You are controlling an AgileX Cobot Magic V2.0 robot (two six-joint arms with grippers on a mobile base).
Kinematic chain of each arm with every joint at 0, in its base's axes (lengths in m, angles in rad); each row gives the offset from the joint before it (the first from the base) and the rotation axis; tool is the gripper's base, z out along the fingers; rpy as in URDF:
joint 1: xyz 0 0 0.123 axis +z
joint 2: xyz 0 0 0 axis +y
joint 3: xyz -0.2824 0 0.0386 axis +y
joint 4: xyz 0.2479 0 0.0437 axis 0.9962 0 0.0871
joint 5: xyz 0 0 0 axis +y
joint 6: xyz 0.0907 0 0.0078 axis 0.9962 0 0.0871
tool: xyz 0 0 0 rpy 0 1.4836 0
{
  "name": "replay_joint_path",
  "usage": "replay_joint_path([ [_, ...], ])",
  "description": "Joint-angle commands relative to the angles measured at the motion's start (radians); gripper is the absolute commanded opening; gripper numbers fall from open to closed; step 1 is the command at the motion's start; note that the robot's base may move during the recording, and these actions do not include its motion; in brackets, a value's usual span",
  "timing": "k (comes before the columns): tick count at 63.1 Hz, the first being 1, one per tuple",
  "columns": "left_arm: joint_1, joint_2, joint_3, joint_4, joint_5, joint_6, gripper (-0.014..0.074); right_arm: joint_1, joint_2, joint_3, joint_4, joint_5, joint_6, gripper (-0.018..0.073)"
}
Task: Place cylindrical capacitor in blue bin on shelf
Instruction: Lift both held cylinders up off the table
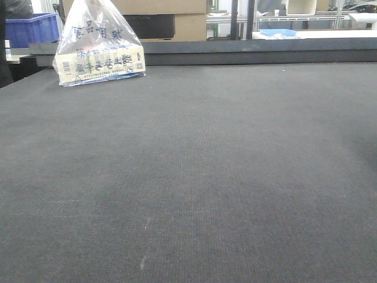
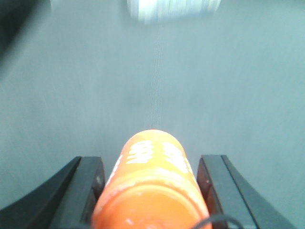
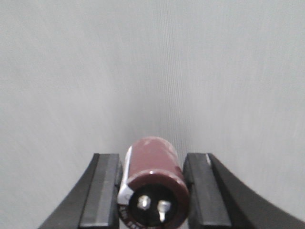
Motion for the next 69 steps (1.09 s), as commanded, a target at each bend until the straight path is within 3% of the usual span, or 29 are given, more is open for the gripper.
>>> replay_joint_path([
  [1, -0.006, -0.124, 0.039, -0.01, -0.077, -0.002, -0.0111, -0.002, -0.093, 0.037, -0.021, -0.067, -0.01, -0.0167],
  [26, -0.006, -0.495, 0.046, -0.004, -0.113, -0.002, -0.0111, -0.002, -0.442, 0.054, -0.034, -0.093, -0.01, -0.0167],
  [69, -0.006, -0.542, 0.046, -0.004, -0.113, -0.002, -0.0111, -0.002, -0.555, 0.054, -0.034, -0.107, -0.01, -0.0167],
])
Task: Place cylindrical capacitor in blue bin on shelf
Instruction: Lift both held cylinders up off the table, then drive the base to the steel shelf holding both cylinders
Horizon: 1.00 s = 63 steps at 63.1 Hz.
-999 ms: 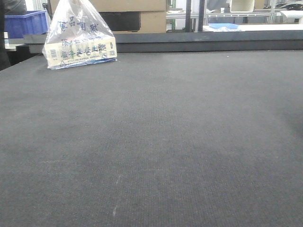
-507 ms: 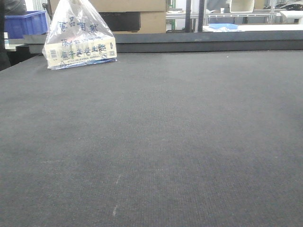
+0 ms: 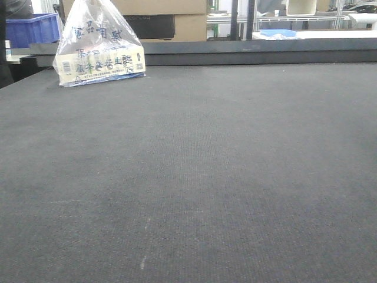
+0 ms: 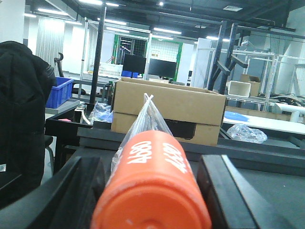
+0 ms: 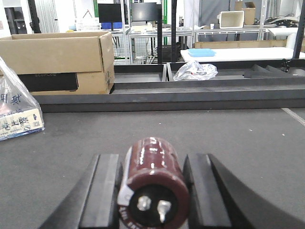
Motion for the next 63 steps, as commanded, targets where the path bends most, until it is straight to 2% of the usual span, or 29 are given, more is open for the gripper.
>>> replay_joint_path([
  [1, -0.006, -0.005, -0.002, -0.004, -0.027, -0.002, -0.0111, -0.002, -0.005, 0.003, -0.014, -0.031, -0.006, -0.0167],
  [63, -0.006, -0.005, -0.002, -0.004, -0.027, -0.002, -0.0111, -0.002, -0.005, 0.003, -0.014, -0.031, -0.006, -0.0167],
])
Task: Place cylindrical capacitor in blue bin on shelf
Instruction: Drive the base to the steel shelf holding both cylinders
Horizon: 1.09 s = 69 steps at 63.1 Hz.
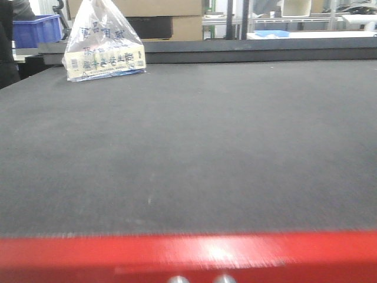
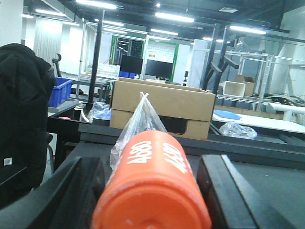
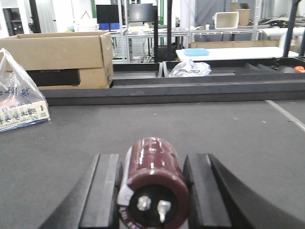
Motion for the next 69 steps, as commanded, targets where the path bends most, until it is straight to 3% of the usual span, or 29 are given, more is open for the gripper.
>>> replay_joint_path([
  [1, -0.006, -0.005, -0.002, -0.004, -0.027, -0.002, -0.0111, -0.002, -0.005, 0.001, -0.012, -0.031, -0.006, -0.0167],
  [69, -0.006, -0.005, -0.002, -0.004, -0.027, -0.002, -0.0111, -0.002, -0.005, 0.001, -0.012, -0.031, -0.006, -0.0167],
])
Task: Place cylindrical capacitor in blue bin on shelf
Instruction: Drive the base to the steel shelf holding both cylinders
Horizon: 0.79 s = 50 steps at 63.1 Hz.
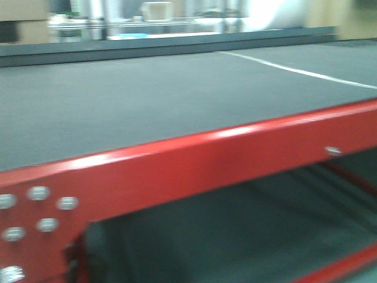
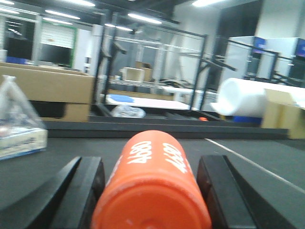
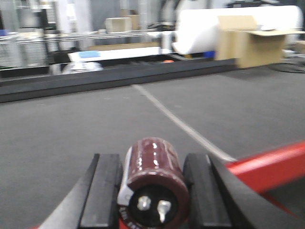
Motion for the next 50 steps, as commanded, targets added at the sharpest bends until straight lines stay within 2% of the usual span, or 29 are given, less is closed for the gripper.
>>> replay_joint_path([
  [1, -0.006, -0.005, -0.002, -0.004, -0.027, -0.002, -0.0111, -0.002, -0.003, 0.001, -0.012, -0.031, -0.006, -0.0167],
  [50, -0.006, -0.005, -0.002, -0.004, -0.027, -0.002, -0.0111, -0.002, -0.003, 0.001, -0.012, -0.031, -0.006, -0.0167],
])
